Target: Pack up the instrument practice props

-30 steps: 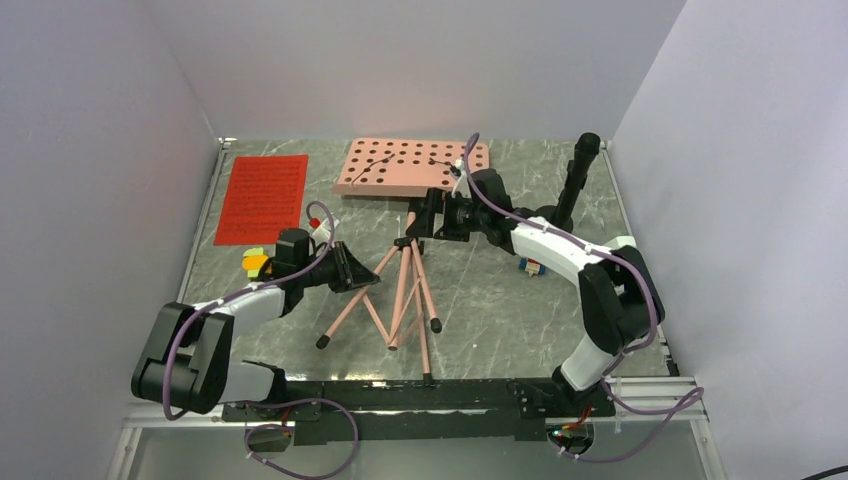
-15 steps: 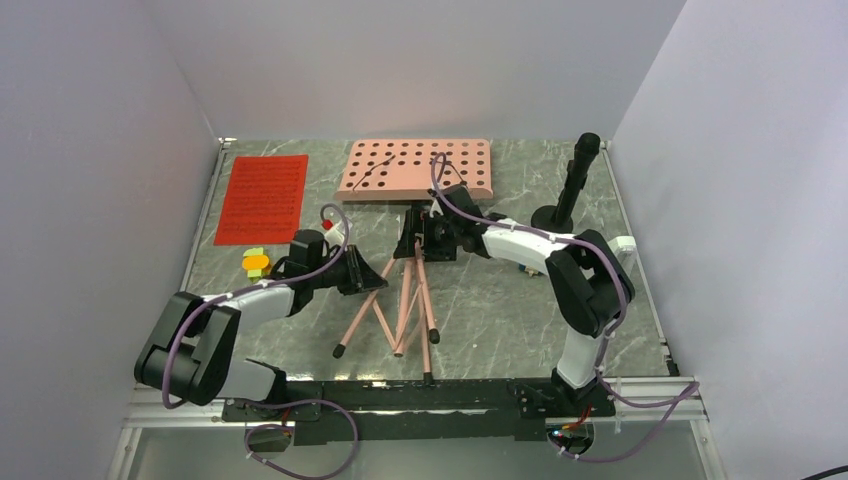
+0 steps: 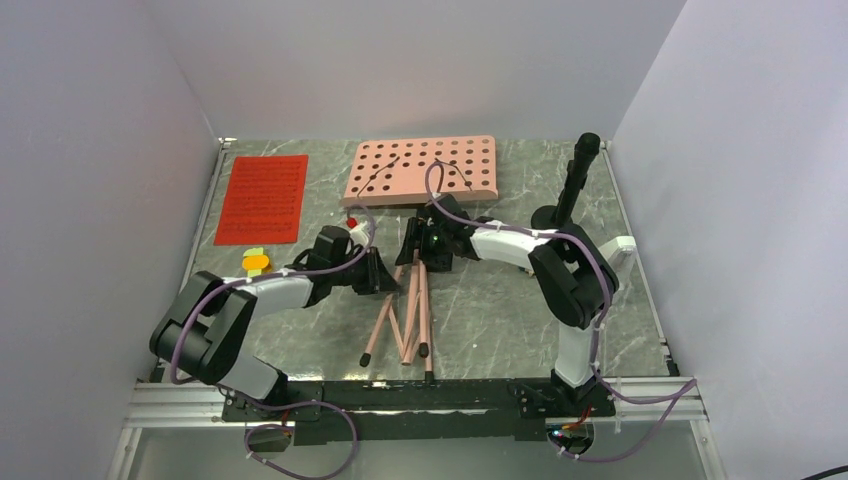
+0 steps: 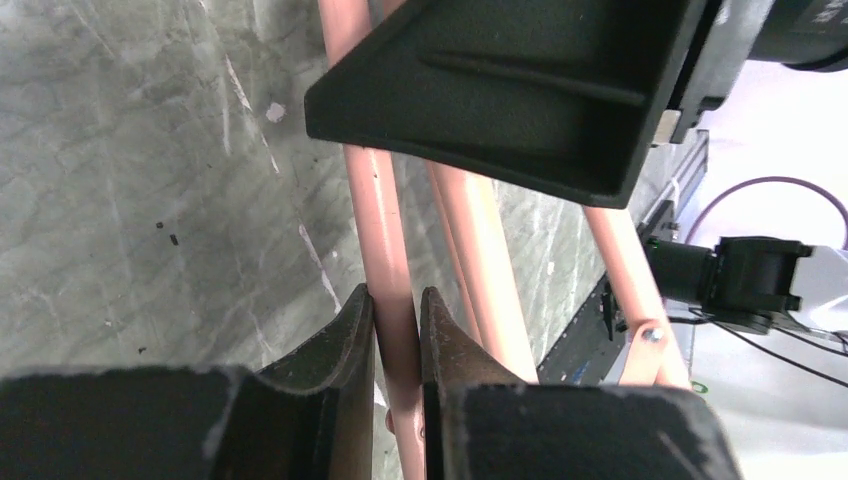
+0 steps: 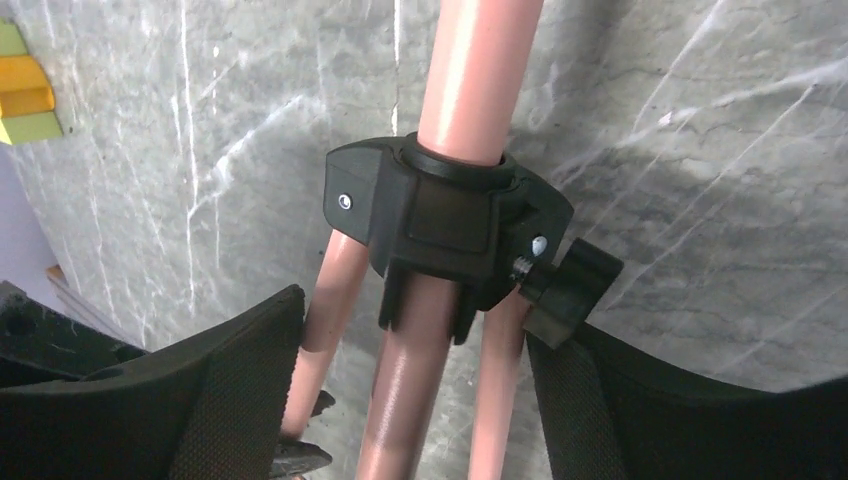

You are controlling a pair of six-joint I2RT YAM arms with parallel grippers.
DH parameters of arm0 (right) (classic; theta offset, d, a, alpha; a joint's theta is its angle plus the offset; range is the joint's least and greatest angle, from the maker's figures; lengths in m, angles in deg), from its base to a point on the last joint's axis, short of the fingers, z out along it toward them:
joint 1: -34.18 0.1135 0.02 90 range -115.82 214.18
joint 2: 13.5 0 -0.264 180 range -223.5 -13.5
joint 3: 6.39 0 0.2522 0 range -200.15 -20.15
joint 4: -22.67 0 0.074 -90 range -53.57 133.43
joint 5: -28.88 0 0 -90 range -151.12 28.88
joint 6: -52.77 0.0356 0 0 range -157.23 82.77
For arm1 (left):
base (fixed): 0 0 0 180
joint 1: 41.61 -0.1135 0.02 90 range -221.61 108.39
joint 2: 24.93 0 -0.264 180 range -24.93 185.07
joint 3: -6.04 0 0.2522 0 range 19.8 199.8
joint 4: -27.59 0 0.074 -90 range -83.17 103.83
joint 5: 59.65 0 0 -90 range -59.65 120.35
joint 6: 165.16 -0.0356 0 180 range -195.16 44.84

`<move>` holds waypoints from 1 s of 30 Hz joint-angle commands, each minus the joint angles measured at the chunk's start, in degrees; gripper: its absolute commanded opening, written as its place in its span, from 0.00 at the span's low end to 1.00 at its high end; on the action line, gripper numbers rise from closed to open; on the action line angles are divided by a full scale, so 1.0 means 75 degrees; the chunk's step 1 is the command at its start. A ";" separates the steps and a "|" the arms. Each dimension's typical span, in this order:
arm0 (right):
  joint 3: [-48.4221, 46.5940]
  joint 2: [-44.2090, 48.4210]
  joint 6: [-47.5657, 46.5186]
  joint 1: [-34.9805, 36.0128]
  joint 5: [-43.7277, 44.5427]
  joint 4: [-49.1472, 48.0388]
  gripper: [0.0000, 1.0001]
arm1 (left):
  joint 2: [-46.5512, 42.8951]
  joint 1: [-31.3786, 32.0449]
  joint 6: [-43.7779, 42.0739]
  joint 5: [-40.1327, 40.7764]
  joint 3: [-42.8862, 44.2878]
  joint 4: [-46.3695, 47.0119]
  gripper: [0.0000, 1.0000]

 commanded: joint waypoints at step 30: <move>-0.0312 0.2027 -0.4045 -0.0098 -0.0066 0.0018 1.00 | -0.1579 -0.1012 -0.6122 0.0672 0.3254 -0.4619 0.99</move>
